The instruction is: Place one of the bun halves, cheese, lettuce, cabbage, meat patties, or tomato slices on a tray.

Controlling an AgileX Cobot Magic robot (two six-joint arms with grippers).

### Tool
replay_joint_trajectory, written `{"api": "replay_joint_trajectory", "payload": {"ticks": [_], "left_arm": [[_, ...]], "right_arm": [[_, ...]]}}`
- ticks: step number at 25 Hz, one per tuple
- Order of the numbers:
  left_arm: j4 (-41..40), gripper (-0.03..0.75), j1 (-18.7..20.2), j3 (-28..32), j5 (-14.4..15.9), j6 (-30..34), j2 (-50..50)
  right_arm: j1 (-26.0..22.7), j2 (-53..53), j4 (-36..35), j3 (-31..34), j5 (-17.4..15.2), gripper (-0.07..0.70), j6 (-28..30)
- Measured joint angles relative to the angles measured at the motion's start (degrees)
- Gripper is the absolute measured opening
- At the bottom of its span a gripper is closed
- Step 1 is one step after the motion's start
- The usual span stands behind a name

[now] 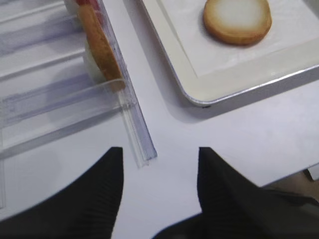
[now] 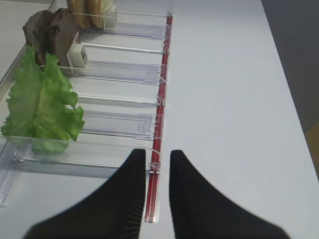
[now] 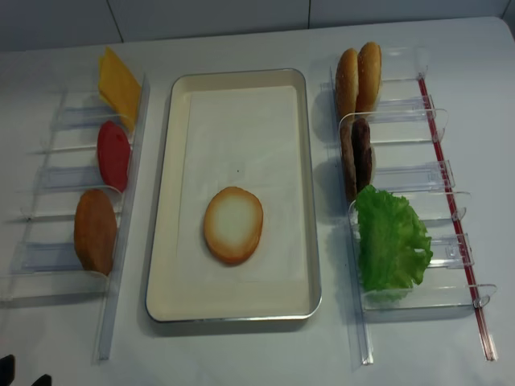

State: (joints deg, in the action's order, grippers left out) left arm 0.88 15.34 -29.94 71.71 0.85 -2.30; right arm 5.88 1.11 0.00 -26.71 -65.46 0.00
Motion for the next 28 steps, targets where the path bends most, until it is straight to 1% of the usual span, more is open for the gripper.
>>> {"api": "replay_joint_trajectory", "payload": {"ticks": [2, 5, 9, 14, 21, 23, 26, 28], "left_arm": [[0.0, 0.321, 0.0, 0.1, -0.4, 0.4, 2.6], [0.1, 0.321, 0.0, 0.3, -0.9, 0.4, 3.3], [1.8, 0.321, 0.0, 1.8, -3.0, 0.8, 3.4], [1.8, 0.321, 0.0, 2.0, -3.8, 0.9, 3.4], [1.8, 0.321, -0.4, 2.0, -3.8, 0.9, 3.4], [1.8, 0.321, -2.5, 2.0, -3.8, 0.9, 3.4], [1.8, 0.321, -7.6, 2.0, -3.8, 0.9, 3.4], [1.8, 0.321, -9.9, 2.0, -3.8, 0.9, 3.4]], "right_arm": [[0.0, 0.0, 0.0, 0.0, 0.0, 0.163, 0.0], [0.0, 0.0, 0.0, 0.0, 0.0, 0.163, 0.0], [0.0, 0.0, 0.0, 0.0, 0.0, 0.163, 0.0], [0.0, 0.0, 0.0, 0.0, 0.0, 0.163, 0.0], [0.0, 0.0, 0.0, 0.0, 0.0, 0.163, 0.0], [0.0, 0.0, 0.0, 0.0, 0.0, 0.163, 0.0], [0.0, 0.0, 0.0, 0.0, 0.0, 0.163, 0.0], [0.0, 0.0, 0.0, 0.0, 0.0, 0.163, 0.0]]}}
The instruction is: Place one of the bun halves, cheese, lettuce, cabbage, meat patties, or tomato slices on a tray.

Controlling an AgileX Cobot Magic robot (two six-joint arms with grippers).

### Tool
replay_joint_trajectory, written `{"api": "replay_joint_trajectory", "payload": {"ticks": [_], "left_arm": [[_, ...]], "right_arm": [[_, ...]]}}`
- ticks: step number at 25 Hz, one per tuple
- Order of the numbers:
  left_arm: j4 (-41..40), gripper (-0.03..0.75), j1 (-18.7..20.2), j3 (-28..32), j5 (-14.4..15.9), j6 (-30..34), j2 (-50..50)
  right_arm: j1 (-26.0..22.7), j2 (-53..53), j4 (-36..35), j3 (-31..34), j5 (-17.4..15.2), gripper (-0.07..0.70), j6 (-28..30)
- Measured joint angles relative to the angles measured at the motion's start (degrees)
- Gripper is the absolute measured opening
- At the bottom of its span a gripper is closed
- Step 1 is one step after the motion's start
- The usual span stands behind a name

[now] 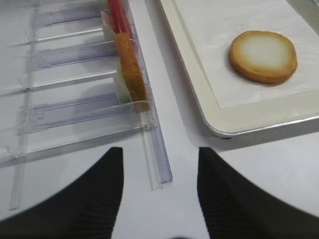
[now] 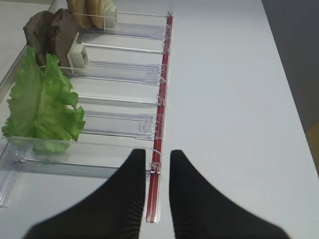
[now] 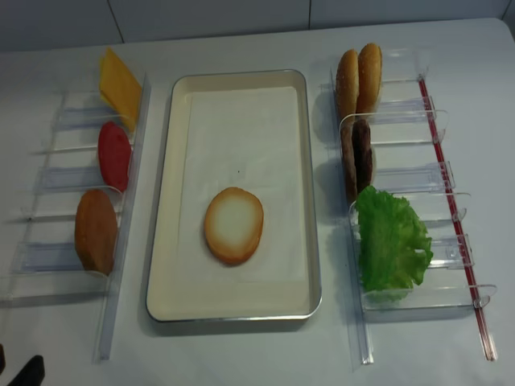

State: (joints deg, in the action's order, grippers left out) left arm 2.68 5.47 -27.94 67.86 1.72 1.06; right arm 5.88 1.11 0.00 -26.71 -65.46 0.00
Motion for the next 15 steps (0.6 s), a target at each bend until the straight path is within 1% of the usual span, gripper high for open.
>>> {"api": "replay_joint_trajectory", "payload": {"ticks": [4, 15], "left_arm": [[0.0, 0.321, -1.0, 0.0, 0.0, 0.0, 0.0], [0.0, 0.321, -1.0, 0.0, 0.0, 0.0, 0.0]], "right_arm": [[0.0, 0.0, 0.0, 0.0, 0.0, 0.163, 0.0], [0.0, 0.0, 0.0, 0.0, 0.0, 0.163, 0.0]]}}
